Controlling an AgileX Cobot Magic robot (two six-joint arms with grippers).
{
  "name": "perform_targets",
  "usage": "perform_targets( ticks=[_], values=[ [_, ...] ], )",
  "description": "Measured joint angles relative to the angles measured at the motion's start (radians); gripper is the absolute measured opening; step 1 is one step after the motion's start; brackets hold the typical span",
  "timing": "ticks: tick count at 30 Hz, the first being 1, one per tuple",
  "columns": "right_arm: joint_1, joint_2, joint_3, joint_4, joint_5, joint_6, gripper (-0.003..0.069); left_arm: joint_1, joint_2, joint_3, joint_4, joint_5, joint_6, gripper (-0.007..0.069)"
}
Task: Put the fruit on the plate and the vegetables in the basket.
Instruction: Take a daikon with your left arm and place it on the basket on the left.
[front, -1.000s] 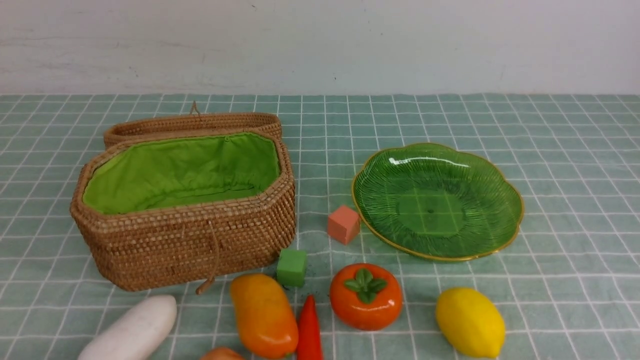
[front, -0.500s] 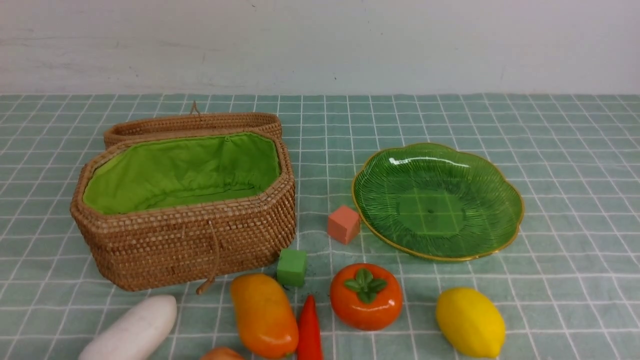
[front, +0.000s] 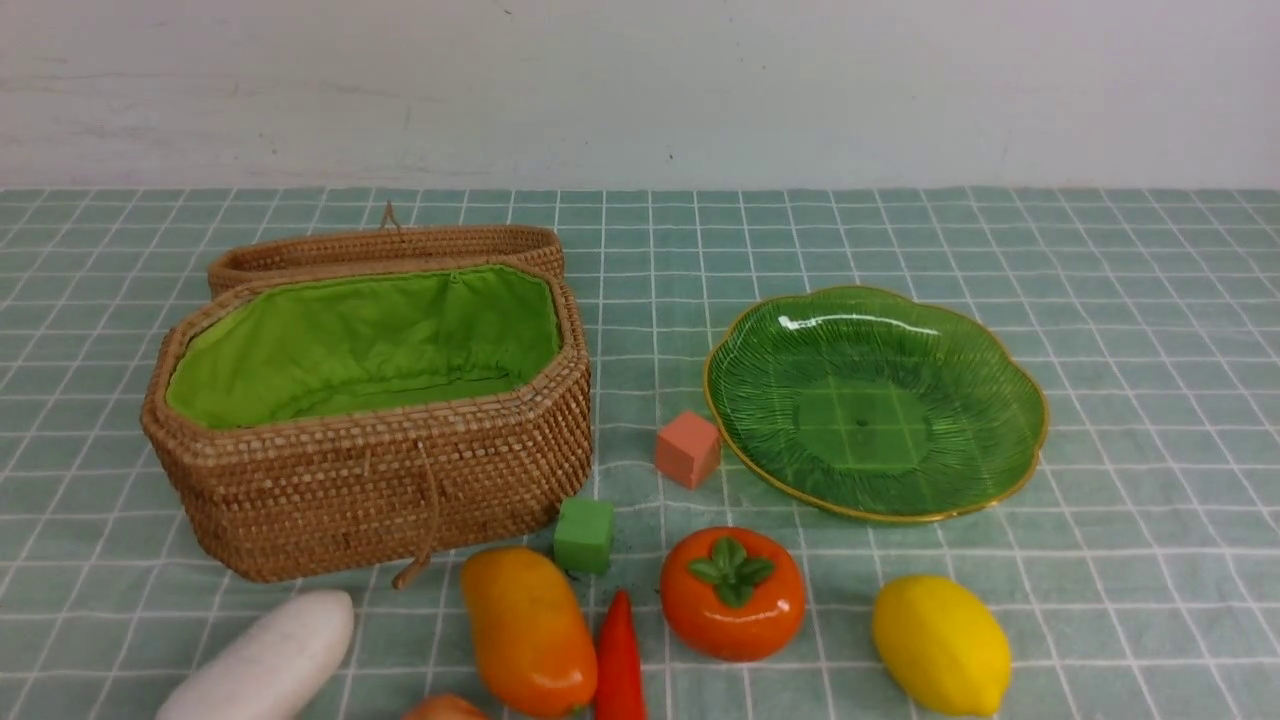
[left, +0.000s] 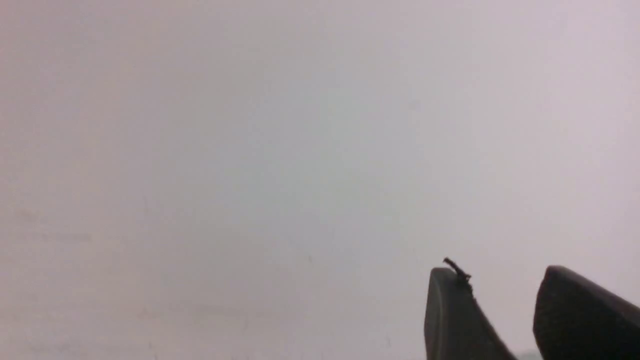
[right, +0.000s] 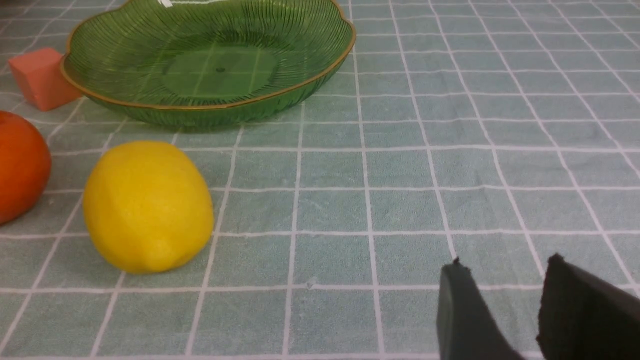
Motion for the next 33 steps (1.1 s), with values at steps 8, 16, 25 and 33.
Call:
perform_targets(
  ticks=[8,16,25,33],
  values=[
    [0.000,0.000,0.000,0.000,0.000,0.000,0.0240,0.000,0.258,-0.582,-0.099,0.566,-0.099,0.0239],
    [0.000,0.000,0.000,0.000,0.000,0.000,0.0240,0.000,0.597,-0.785,-0.030,1.222,-0.054,0.0239],
    [0.000,0.000,0.000,-0.001,0.000,0.000,0.0240,0.000,0.925,-0.787,-0.106,1.244,0.015,0.0239],
    [0.000,0.000,0.000,-0.002,0.000,0.000,0.0240,0.000,1.155,-0.787,-0.458,1.218,0.494,0.0366]
  ],
)
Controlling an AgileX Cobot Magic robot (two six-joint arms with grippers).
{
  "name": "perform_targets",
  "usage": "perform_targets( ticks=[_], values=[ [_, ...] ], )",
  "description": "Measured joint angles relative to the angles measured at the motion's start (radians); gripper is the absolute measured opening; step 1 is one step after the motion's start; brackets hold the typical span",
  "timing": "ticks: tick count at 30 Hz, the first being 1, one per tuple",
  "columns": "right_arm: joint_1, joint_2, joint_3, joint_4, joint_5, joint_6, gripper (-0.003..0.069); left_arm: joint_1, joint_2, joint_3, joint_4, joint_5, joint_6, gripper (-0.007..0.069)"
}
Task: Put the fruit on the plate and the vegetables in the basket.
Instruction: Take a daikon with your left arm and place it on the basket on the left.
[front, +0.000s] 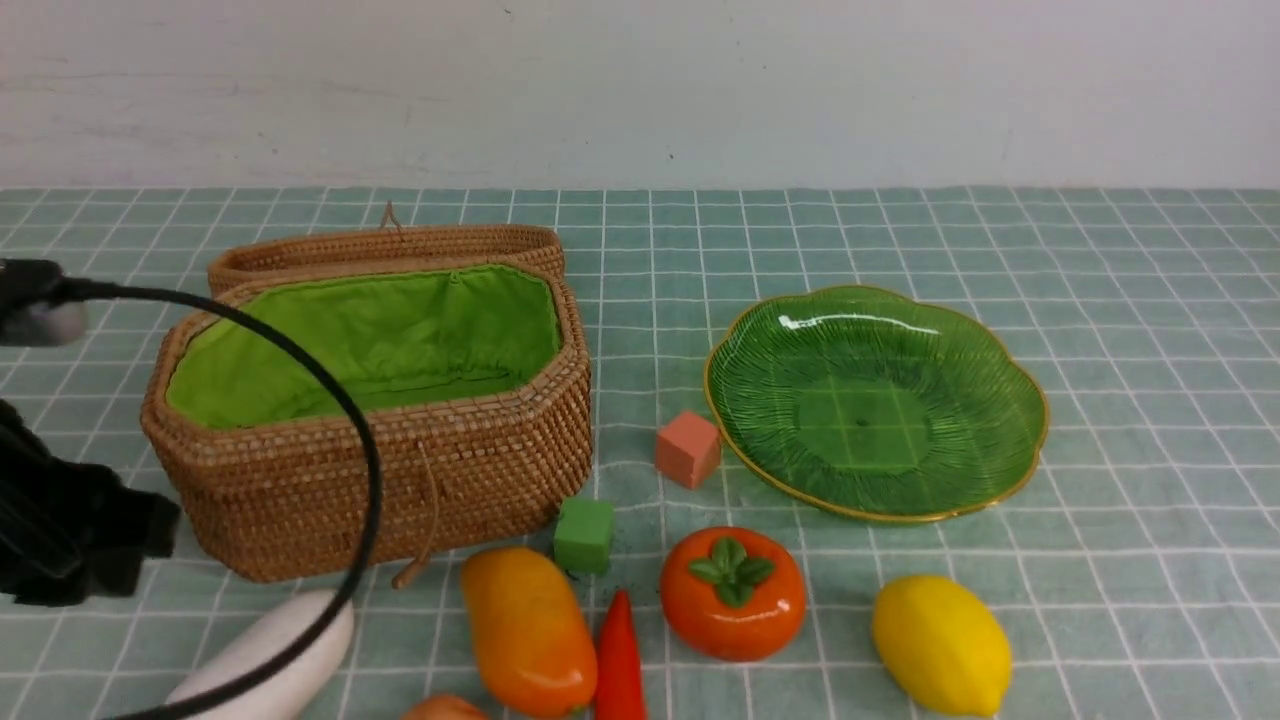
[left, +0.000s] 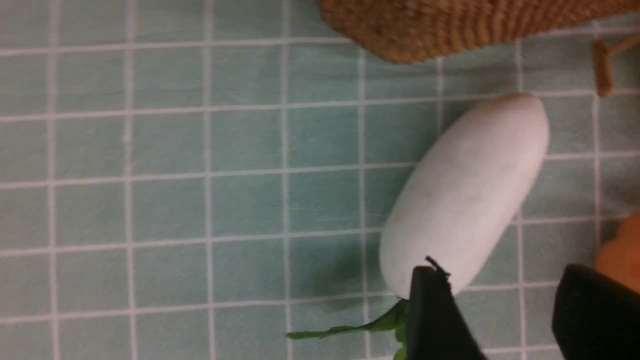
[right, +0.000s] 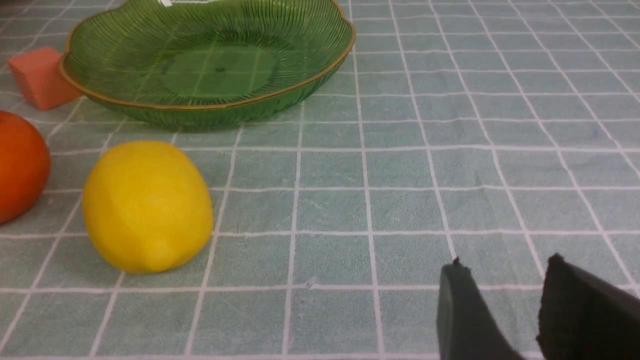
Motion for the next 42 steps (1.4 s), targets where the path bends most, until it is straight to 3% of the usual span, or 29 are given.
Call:
perform_targets(
  ticks=[6,9,17,22,30,36,40,42],
  values=[
    [0.000,0.000,0.000,-0.001,0.000,0.000,0.0240,0.000,0.068,0.049,-0.111,-0.138,0.211,0.0629],
    [0.000,0.000,0.000,-0.001,0.000,0.000,0.0240,0.000,0.139,0.109,-0.180,-0.195,0.342,0.0665],
    [0.000,0.000,0.000,-0.001,0.000,0.000,0.0240,0.000,0.350,0.136,-0.206,-0.290,0.413,0.0636],
    [0.000,0.000,0.000,-0.001,0.000,0.000,0.0240,0.000,0.458,0.136,-0.206,-0.317,0.412,0.0526],
    [0.000,0.000,0.000,-0.002,0.000,0.000,0.0240,0.000,0.358,0.090,-0.186,-0.106,0.438,0.0521],
    [0.000,0.000,0.000,-0.002,0.000,0.000,0.0240,0.000,0.189,-0.005,-0.092,0.050,0.596,0.0521],
    [0.000,0.000,0.000,-0.002,0.000,0.000,0.0240,0.000,0.099,-0.114,0.001,-0.032,0.664,0.0521],
    [0.000,0.000,0.000,-0.002,0.000,0.000,0.0240,0.000,0.087,-0.182,0.013,-0.191,0.669,0.0521]
  ],
)
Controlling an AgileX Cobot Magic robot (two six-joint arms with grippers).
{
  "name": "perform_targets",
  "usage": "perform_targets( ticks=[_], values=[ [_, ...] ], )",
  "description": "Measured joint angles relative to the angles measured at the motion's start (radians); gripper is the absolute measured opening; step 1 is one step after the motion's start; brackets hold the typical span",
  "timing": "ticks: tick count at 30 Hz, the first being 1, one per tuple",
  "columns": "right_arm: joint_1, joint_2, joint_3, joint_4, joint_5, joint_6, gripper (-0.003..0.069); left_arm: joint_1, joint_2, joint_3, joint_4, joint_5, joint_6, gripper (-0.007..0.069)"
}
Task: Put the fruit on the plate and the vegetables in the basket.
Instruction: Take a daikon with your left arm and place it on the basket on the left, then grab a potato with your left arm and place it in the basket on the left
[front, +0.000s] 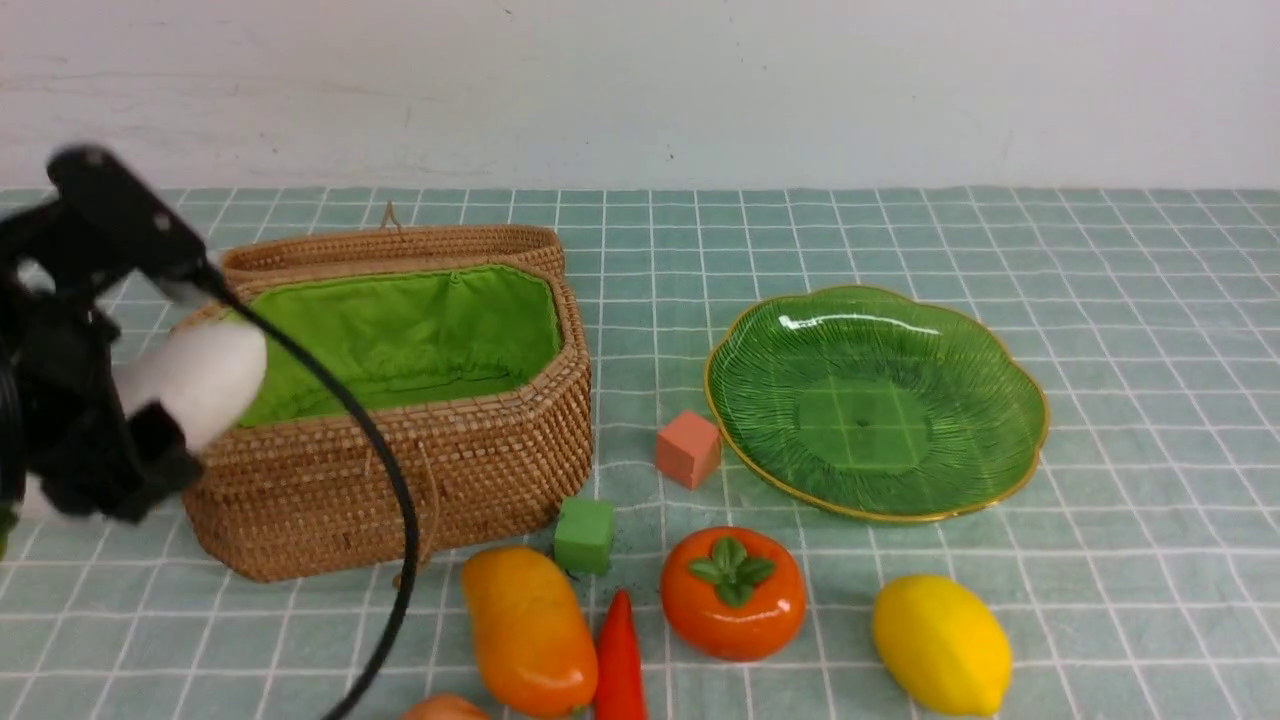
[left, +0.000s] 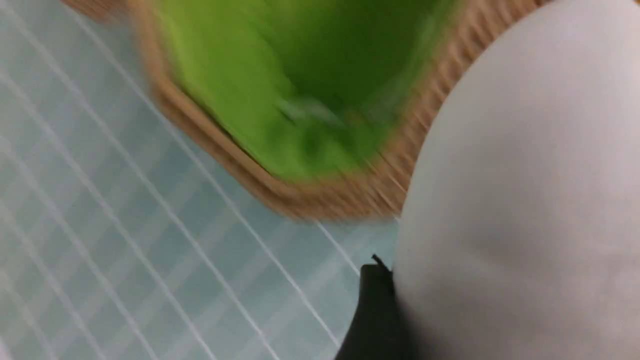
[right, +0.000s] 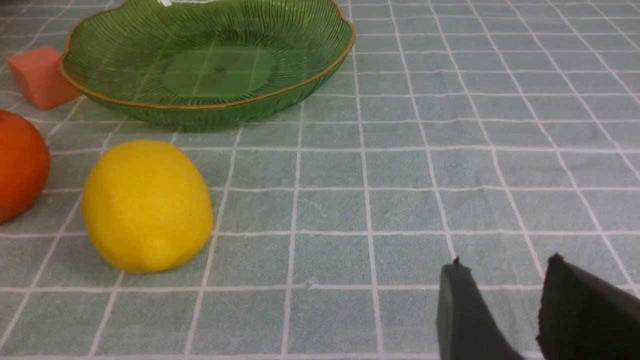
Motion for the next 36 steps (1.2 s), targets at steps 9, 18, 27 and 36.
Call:
perform_targets(
  ticks=[9,18,27,36],
  values=[
    [0.000,0.000,0.000,0.000,0.000,0.000,0.0240,0.000,0.157,-0.035,-0.097,-0.418,0.086,0.0521],
    [0.000,0.000,0.000,0.000,0.000,0.000,0.0240,-0.046,0.307,-0.035,-0.097,-0.503,0.123,0.0545],
    [0.000,0.000,0.000,0.000,0.000,0.000,0.0240,-0.061,0.323,-0.035,-0.100,-0.505,0.066,0.0666],
    [0.000,0.000,0.000,0.000,0.000,0.000,0.0240,-0.061,0.136,-0.035,-0.232,-0.013,-0.006,0.0591]
  ],
)
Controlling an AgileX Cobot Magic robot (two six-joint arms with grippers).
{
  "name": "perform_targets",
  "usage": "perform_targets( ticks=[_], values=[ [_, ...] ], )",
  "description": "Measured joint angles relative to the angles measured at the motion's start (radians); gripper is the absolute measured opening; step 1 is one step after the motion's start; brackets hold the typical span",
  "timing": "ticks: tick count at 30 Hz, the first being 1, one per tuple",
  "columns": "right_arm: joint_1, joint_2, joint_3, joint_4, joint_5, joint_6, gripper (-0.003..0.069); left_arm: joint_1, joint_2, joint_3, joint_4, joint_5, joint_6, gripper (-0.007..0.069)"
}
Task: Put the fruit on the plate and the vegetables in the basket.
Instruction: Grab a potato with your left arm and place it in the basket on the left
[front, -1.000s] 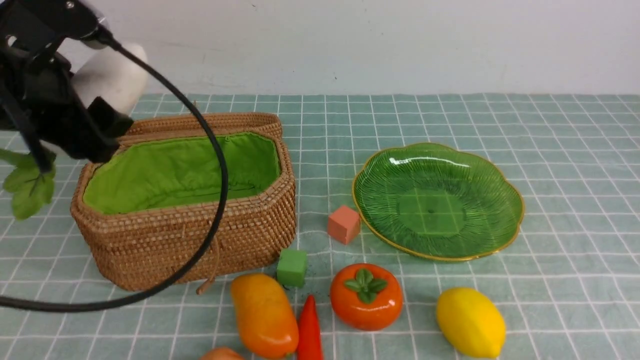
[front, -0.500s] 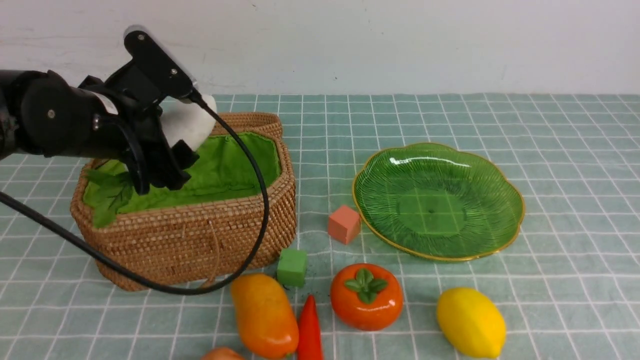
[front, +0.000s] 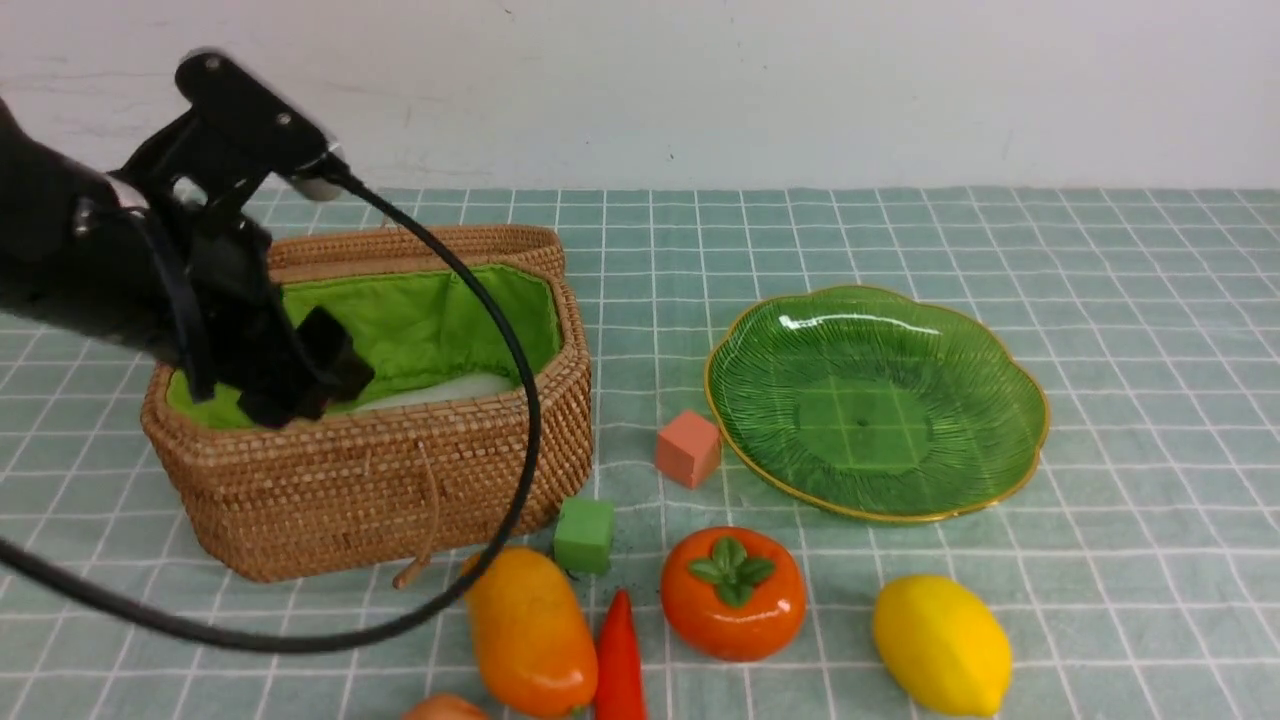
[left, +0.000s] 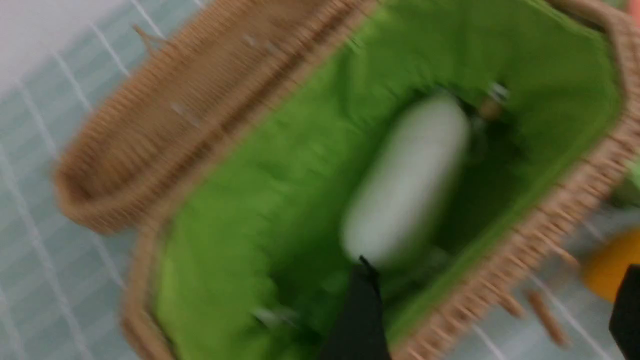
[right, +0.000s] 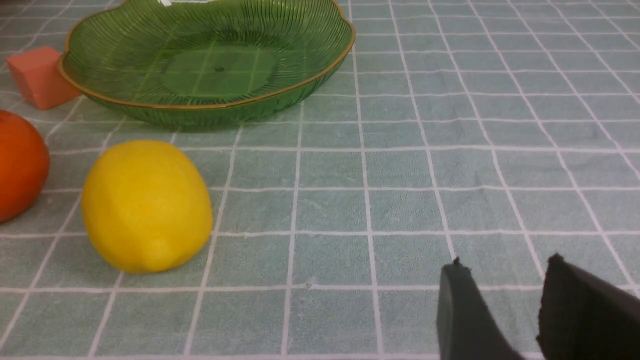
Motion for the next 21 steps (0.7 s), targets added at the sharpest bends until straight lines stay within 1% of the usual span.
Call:
perform_targets(
  ticks=[2,3,4,5,6,7,8,9,11,12,13,15,16,18,19,21],
  values=[
    [0.000,0.000,0.000,0.000,0.000,0.000,0.0240,0.000,-0.028,0.000,-0.058,0.261,-0.068,0.0578],
    [0.000,0.000,0.000,0.000,0.000,0.000,0.0240,-0.001,-0.033,0.006,-0.098,0.381,-0.135,0.0574],
    [0.000,0.000,0.000,0.000,0.000,0.000,0.0240,-0.004,-0.033,0.011,-0.103,0.392,-0.147,0.0574],
    [0.000,0.000,0.000,0.000,0.000,0.000,0.0240,-0.017,-0.035,0.031,-0.128,0.434,-0.234,0.0575],
    [0.000,0.000,0.000,0.000,0.000,0.000,0.0240,-0.036,-0.035,0.056,-0.138,0.444,-0.289,0.0579],
    [0.000,0.000,0.000,0.000,0.000,0.000,0.0240,-0.046,-0.035,0.068,-0.139,0.444,-0.307,0.0583],
    [0.000,0.000,0.000,0.000,0.000,0.000,0.0240,-0.114,-0.035,0.135,-0.130,0.428,-0.357,0.0598],
    [0.000,0.000,0.000,0.000,0.000,0.000,0.0240,-0.123,-0.035,0.143,-0.123,0.418,-0.367,0.0603],
    [0.000,0.000,0.000,0.000,0.000,0.000,0.0240,-0.264,-0.035,0.224,-0.054,0.318,-0.441,0.0626],
    [0.000,0.000,0.000,0.000,0.000,0.000,0.0240,-0.274,-0.035,0.227,-0.041,0.300,-0.450,0.0628],
    [0.000,0.000,0.000,0.000,0.000,0.000,0.0240,-0.322,-0.035,0.239,-0.018,0.262,-0.489,0.0631],
    [0.000,0.000,0.000,0.000,0.000,0.000,0.0240,-0.404,-0.035,0.247,0.028,0.157,-0.609,0.0633],
    [0.000,0.000,0.000,0.000,0.000,0.000,0.0240,-0.425,-0.034,0.247,0.043,0.118,-0.659,0.0633],
    [0.000,0.000,0.000,0.000,0.000,0.000,0.0240,-0.497,-0.024,0.247,0.109,0.043,-0.795,0.0633],
    [0.000,0.000,0.000,0.000,0.000,0.000,0.0240,-0.500,-0.023,0.247,0.122,0.039,-0.813,0.0633],
    [0.000,0.000,0.000,0.000,0.000,0.000,0.0240,-0.517,-0.002,0.247,0.196,0.046,-0.909,0.0633]
  ],
)
